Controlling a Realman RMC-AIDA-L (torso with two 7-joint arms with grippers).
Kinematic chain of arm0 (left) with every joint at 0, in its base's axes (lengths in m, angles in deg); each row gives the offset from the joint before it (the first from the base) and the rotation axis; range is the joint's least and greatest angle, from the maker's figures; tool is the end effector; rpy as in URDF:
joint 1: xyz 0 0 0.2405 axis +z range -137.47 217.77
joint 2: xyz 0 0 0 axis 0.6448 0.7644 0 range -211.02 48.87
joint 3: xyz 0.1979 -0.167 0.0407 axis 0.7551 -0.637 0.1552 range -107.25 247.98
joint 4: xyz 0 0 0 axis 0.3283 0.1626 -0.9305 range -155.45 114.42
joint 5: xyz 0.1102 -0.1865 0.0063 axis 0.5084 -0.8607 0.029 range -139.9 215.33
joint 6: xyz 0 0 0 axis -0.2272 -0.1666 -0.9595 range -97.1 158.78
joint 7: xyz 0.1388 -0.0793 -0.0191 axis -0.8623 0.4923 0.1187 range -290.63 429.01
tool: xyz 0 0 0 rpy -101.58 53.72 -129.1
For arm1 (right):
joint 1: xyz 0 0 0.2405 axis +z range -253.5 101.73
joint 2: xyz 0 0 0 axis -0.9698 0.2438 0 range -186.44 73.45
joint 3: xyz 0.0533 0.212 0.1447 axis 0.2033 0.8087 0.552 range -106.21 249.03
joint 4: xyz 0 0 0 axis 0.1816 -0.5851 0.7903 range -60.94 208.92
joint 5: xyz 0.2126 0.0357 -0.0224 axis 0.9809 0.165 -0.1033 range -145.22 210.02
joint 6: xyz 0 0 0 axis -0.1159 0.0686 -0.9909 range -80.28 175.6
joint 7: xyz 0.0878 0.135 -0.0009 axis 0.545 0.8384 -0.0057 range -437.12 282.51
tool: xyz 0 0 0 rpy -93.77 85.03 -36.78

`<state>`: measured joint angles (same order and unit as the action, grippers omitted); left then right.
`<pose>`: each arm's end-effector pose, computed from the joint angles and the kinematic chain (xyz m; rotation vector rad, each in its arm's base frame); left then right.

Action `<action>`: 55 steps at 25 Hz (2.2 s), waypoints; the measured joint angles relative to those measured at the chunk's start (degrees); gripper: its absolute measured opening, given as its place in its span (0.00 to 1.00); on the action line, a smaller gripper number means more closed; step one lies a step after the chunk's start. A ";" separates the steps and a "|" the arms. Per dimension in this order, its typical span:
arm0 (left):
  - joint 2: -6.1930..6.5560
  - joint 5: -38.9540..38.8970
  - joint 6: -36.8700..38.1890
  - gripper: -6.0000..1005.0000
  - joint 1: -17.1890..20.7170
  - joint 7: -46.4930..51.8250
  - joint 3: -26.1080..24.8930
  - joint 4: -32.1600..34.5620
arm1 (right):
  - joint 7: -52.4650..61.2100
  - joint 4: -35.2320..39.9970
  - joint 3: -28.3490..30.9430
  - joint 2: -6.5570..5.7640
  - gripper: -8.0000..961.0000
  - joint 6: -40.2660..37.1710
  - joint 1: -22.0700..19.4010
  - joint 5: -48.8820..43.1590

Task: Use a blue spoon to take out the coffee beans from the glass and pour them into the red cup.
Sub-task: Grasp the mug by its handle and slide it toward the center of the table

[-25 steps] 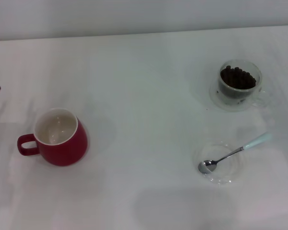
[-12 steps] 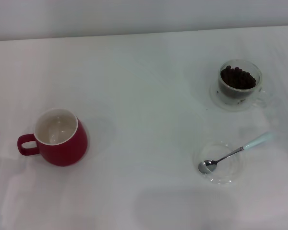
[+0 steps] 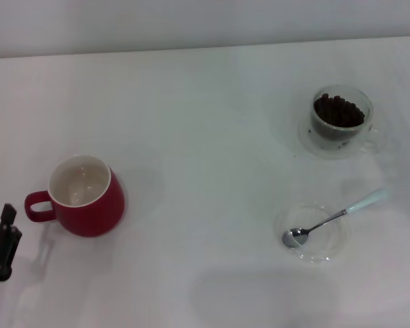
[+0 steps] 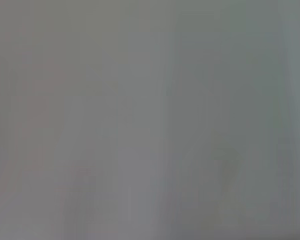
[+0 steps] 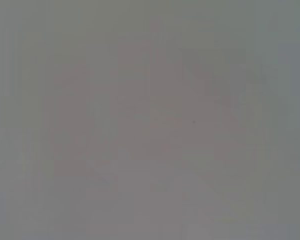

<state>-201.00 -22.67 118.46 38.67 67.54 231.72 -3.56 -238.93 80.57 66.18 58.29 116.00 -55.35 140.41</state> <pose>-0.3431 0.1865 -0.0625 -1.6623 -0.4796 -0.7321 0.4246 0.3180 0.0761 -1.4007 0.5611 0.5157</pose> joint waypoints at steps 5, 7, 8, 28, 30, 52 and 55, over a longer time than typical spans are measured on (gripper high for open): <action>0.01 -0.21 -1.73 0.65 1.69 0.05 0.04 0.46 | 0.00 0.02 0.05 0.00 0.88 -0.04 -0.21 0.10; 0.02 -0.21 -3.18 0.65 1.70 0.07 0.06 0.51 | 0.00 0.02 0.05 0.00 0.88 -0.05 -0.18 0.31; 0.03 -0.21 -4.10 0.65 1.57 0.07 0.05 0.52 | 0.00 0.01 0.05 0.00 0.88 -0.05 -0.15 0.39; 0.37 -2.29 -15.32 0.64 -5.42 0.07 -0.24 -0.07 | 0.93 -1.98 0.14 0.09 0.88 2.33 -1.67 0.70; 0.38 -2.29 -16.36 0.64 -5.92 0.05 -0.34 -0.10 | 1.31 -1.99 0.14 0.08 0.88 2.46 -1.77 0.71; 0.31 -1.95 -18.69 0.33 -8.37 -0.34 -0.09 -0.61 | 1.41 -2.01 0.14 0.18 0.87 2.22 -1.21 0.80; 0.27 -1.92 -19.11 0.22 -8.73 -0.35 -0.08 -0.61 | 1.41 -2.01 0.13 0.18 0.87 2.20 -1.22 0.80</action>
<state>-200.73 -24.59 99.34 29.94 67.19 231.64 -4.17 -237.53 78.56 66.31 58.46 118.20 -56.57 141.21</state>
